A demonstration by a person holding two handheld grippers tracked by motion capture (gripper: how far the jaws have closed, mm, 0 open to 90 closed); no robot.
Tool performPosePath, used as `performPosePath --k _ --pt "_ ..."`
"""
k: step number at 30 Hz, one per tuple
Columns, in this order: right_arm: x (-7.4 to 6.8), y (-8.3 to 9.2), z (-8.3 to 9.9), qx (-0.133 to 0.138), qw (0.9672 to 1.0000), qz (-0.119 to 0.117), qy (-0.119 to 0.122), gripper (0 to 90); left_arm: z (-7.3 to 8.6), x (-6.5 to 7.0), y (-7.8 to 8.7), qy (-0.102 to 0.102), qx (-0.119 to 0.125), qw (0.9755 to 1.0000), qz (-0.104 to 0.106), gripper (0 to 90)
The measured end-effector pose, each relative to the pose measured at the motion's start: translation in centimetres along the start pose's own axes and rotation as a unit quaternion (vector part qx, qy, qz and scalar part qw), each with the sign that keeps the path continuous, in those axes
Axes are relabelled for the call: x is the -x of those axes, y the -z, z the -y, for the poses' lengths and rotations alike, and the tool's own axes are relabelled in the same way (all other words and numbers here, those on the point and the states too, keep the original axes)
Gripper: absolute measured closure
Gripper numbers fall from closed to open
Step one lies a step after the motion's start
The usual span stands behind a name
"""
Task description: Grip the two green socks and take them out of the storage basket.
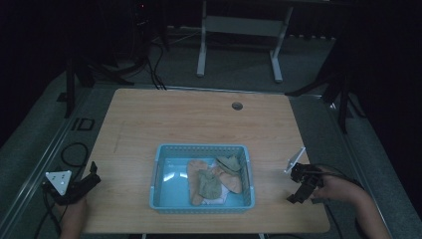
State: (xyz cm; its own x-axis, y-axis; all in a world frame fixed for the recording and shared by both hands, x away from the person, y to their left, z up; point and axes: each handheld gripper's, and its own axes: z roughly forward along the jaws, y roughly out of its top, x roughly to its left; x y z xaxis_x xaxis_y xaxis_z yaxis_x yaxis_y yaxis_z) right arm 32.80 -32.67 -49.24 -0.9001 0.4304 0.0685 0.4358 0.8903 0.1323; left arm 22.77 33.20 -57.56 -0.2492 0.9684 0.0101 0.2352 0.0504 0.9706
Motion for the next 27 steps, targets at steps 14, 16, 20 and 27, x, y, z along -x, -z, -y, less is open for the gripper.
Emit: performPosePath --k 14,16,20,27 --pt "-1.0 2.8 -3.7 -0.003 0.9987 0.023 0.046 16.4 0.0 0.0 0.0 -0.001 0.0 1.0 0.001 0.4" --pt "-1.2 3.4 -4.5 0.0 0.9984 0.026 0.051 16.4 0.0 0.0 0.0 0.0 0.0 1.0 0.001 0.4" --pt "-1.7 4.0 -5.8 0.001 0.9976 0.027 0.063 16.7 0.0 0.0 0.0 0.0 0.0 1.0 0.002 0.4" --pt "-2.5 4.6 -8.3 -0.004 0.9958 0.026 0.088 19.6 0.0 0.0 0.0 0.002 0.0 1.0 0.003 0.4"
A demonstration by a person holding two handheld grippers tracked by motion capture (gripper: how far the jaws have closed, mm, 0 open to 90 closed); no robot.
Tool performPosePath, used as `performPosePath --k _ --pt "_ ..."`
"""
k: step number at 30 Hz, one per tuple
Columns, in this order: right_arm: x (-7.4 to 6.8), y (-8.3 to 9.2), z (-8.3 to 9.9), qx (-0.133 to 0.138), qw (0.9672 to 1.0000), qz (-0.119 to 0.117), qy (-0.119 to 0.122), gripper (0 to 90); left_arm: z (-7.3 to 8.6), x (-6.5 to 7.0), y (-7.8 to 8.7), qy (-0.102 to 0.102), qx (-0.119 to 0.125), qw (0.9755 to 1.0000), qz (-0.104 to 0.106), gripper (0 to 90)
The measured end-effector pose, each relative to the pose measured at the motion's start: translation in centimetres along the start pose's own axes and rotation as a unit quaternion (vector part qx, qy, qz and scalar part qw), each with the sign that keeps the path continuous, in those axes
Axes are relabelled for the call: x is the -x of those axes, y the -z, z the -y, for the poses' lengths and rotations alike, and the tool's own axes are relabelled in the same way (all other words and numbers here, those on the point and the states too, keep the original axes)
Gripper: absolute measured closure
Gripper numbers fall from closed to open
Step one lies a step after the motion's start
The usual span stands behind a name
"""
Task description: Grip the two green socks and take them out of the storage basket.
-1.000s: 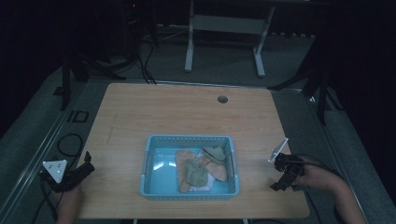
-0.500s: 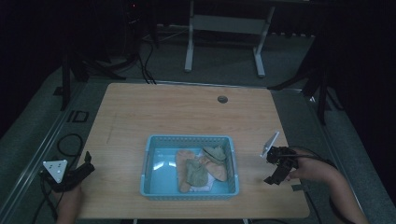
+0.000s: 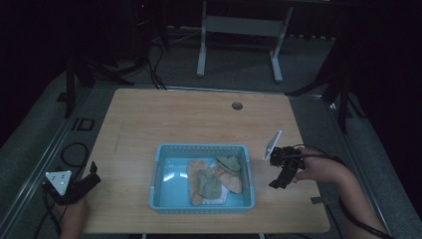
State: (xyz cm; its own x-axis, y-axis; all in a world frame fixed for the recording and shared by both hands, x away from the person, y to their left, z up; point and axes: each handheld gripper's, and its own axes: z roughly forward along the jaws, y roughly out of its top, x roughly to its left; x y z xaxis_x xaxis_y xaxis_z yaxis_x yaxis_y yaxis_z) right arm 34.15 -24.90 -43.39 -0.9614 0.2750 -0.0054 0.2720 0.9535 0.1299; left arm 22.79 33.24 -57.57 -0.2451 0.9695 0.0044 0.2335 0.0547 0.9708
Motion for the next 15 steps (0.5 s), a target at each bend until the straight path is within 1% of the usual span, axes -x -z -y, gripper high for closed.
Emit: performPosePath --k 3,5,7,15 --pt "-0.1 0.4 -1.2 0.008 0.9999 -0.002 0.008 19.6 0.0 0.0 0.0 0.001 0.0 1.0 0.001 0.4" --pt "-0.2 0.5 -2.0 0.005 0.9999 0.0 0.014 19.6 0.0 0.0 0.0 0.001 0.0 1.0 0.001 0.4" --pt "-0.3 0.5 -2.9 0.002 0.9997 0.001 0.026 19.6 0.0 0.0 0.0 0.001 0.0 1.0 0.002 0.4" --pt "-0.9 -0.2 -6.0 0.001 0.9989 -0.003 0.047 19.7 0.0 -0.1 0.0 0.002 -0.001 1.0 0.004 0.4"
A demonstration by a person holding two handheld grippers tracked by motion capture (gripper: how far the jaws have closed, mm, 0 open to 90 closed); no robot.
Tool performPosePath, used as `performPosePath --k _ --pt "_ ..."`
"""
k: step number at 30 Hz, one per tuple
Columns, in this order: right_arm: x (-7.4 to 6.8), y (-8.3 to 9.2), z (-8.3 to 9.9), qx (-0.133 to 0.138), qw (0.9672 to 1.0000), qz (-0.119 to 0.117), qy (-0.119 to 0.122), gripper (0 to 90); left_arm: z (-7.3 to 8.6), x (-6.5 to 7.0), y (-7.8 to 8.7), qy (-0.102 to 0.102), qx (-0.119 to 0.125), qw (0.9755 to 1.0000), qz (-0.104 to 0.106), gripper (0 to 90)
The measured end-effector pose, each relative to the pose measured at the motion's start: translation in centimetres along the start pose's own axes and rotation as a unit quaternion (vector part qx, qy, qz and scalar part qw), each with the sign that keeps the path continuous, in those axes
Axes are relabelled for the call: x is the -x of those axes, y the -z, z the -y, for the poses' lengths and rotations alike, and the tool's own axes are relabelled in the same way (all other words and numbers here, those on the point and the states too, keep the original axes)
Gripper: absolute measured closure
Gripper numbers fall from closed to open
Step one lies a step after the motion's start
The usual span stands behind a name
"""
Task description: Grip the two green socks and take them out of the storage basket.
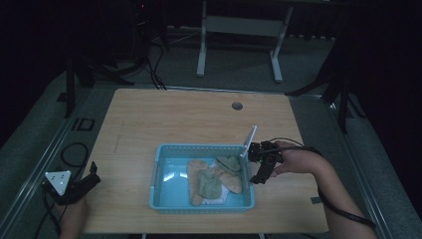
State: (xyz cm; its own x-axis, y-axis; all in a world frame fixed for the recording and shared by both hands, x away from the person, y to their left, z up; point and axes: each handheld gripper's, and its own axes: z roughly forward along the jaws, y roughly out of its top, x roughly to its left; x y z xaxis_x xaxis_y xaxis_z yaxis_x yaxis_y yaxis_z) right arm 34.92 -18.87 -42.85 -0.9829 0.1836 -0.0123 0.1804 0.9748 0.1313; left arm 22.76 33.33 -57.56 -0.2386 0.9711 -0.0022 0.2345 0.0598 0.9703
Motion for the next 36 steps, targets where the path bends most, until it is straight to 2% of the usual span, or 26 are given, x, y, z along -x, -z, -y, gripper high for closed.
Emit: performPosePath --k 8,25,36 --pt "-0.3 -0.9 -2.4 -0.006 0.9996 -0.003 0.026 21.0 0.0 0.0 0.0 0.001 0.0 1.0 0.001 0.4" --pt "-1.6 -2.5 -7.4 0.003 0.9972 -0.015 0.074 21.5 0.0 -0.1 0.0 0.0 -0.001 1.0 0.002 0.4" --pt "-2.2 -4.5 -10.0 -0.014 0.9949 -0.026 0.096 21.5 0.0 -0.1 0.0 0.0 -0.001 1.0 0.003 0.4"
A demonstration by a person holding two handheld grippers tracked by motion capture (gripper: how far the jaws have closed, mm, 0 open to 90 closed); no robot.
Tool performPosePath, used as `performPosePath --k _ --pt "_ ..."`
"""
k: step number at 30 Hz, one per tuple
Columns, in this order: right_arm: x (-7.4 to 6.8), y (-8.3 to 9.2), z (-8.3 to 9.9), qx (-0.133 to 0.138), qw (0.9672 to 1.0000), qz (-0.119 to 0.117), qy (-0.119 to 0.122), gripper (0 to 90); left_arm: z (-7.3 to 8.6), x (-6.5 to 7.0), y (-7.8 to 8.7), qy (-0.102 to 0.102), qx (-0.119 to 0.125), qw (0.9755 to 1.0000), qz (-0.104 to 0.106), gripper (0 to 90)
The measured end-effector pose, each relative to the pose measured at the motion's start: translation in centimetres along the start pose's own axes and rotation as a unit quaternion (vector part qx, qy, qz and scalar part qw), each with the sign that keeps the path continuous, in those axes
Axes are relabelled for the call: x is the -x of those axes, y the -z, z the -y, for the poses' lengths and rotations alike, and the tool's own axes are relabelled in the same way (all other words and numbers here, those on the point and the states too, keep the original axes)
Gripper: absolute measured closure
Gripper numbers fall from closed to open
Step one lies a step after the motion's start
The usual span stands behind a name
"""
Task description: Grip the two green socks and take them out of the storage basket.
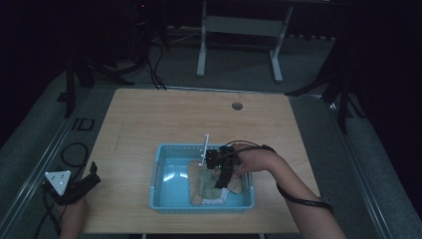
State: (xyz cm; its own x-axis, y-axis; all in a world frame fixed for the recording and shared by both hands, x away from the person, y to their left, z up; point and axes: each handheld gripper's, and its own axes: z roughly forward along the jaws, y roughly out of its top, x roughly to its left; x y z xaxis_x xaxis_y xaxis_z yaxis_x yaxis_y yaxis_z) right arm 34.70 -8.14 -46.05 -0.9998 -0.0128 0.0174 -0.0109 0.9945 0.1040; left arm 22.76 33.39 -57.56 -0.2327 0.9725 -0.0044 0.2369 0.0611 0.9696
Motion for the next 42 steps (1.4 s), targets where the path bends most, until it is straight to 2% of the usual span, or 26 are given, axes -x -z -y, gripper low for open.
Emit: performPosePath --k 1,5,12,15,18,21,22,23,26,29,30,31,35,42 --pt "-0.1 -0.5 -0.6 0.002 0.9999 -0.002 0.01 21.5 0.0 0.0 0.0 0.0 0.0 1.0 0.0 0.4" --pt "-0.2 -1.3 -1.5 -0.003 0.9998 -0.007 0.018 21.5 0.0 0.0 0.0 0.001 0.0 1.0 0.001 0.4" --pt "-0.2 -2.6 -2.6 -0.013 0.9996 -0.013 0.019 21.5 0.0 -0.1 0.0 0.003 -0.001 1.0 0.003 0.4" --pt "-0.4 -3.2 -2.9 -0.018 0.9996 -0.003 0.022 21.5 0.0 -0.1 0.0 0.002 -0.002 1.0 0.003 0.4" --pt "-0.5 -3.7 -3.1 -0.023 0.9995 -0.004 0.019 21.9 0.0 0.0 0.0 0.002 -0.001 1.0 0.002 0.4" --pt "-0.7 -4.0 -3.2 -0.028 0.9992 -0.001 0.028 34.5 0.0 0.0 0.0 0.001 -0.001 1.0 0.002 0.4" --pt "-0.7 -3.9 -3.2 -0.028 0.9991 -0.003 0.031 42.0 0.0 0.0 -0.1 0.001 -0.002 1.0 0.002 0.4" --pt "-0.9 -3.8 -3.3 -0.027 0.9991 -0.002 0.033 52.2 0.0 0.0 -0.1 0.001 -0.002 1.0 0.002 0.4" --pt "-1.2 -3.2 -3.5 -0.027 0.9989 -0.002 0.038 70.5 0.0 0.0 -0.1 0.001 -0.002 1.0 0.003 0.4" --pt "-1.5 -2.4 -3.5 -0.029 0.9983 -0.009 0.05 79.5 0.0 0.0 -0.1 0.001 -0.002 1.0 0.003 0.4" --pt "-1.5 -2.4 -3.5 -0.029 0.9983 -0.009 0.05 79.5 0.0 0.0 -0.1 0.001 -0.002 1.0 0.003 0.4" --pt "-1.8 -1.5 -3.5 -0.023 0.9982 -0.009 0.054 82.1 0.0 0.0 -0.1 0.001 -0.002 1.0 0.003 0.4" --pt "-2.2 -0.2 -3.3 -0.013 0.9979 -0.005 0.064 83.1 0.0 0.0 -0.1 0.002 -0.001 1.0 0.002 0.4" --pt "-2.4 2.8 -2.8 -0.006 0.9976 0.021 0.065 83.2 0.0 0.0 -0.1 0.001 -0.002 1.0 0.001 0.4"
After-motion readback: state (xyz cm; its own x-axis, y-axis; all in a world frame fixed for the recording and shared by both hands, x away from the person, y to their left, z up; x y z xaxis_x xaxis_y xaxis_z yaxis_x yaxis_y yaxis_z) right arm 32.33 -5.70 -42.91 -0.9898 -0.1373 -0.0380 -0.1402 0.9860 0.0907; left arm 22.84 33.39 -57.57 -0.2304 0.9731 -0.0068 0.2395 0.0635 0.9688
